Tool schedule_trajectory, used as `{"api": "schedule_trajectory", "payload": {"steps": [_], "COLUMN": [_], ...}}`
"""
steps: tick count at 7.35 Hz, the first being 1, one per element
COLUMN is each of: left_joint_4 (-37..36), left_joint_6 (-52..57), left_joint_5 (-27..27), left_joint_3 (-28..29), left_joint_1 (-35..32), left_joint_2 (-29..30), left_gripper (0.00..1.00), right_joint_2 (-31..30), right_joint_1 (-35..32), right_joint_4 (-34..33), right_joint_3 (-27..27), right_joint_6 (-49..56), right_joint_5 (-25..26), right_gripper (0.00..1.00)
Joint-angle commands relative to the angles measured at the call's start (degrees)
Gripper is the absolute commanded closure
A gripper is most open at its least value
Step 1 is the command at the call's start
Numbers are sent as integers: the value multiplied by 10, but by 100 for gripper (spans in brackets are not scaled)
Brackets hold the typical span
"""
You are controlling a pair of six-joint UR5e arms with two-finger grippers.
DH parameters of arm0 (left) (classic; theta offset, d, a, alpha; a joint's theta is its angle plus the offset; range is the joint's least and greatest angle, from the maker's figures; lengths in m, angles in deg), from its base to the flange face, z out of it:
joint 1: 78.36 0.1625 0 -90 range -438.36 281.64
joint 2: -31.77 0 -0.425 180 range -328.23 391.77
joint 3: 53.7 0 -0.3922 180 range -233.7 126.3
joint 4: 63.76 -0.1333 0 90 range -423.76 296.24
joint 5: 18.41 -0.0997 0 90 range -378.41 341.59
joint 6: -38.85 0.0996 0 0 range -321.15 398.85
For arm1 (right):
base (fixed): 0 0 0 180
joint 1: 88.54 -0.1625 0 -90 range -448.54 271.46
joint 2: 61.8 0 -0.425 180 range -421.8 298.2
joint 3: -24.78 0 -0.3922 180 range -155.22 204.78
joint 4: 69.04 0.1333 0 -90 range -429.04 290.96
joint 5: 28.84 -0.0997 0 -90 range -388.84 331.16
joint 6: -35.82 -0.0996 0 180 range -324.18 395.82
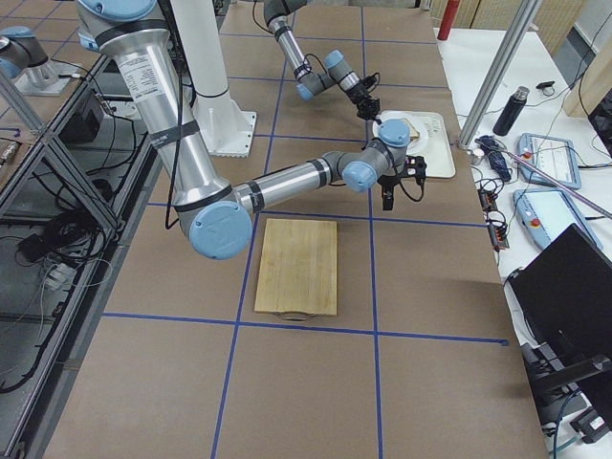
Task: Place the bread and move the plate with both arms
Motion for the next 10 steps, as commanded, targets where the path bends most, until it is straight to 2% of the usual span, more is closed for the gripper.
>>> {"api": "schedule_trajectory", "payload": {"steps": [1,2,4,5,6,8,10], "left_joint_4": [-3,0,-3,-4,-4,-2,-1], "left_joint_6": [-5,-7,-36,-30,-29,-27,-20], "left_joint_5": [-20,-32,-26,-5,41,87,106], "left_joint_3": [52,38,-80,-161,-236,-265,-357], "left_joint_1": [0,-2,-11,-11,-13,-24,-36], "left_joint_2": [35,36,-6,-72,-143,-167,-262], "left_gripper": [77,2,1,1,1,1,1], "right_joint_2": [-15,-20,-25,-25,-25,-27,-38], "right_joint_1": [-1,-2,-3,-4,-5,-9,-18], "right_joint_4": [0,0,0,0,-1,0,0], "right_joint_3": [-12,-25,-25,-25,-26,-28,-37], "right_joint_6": [0,0,0,0,0,0,0], "right_joint_5": [2,1,3,2,0,-2,0], "right_gripper": [0,0,0,0,0,0,0]}}
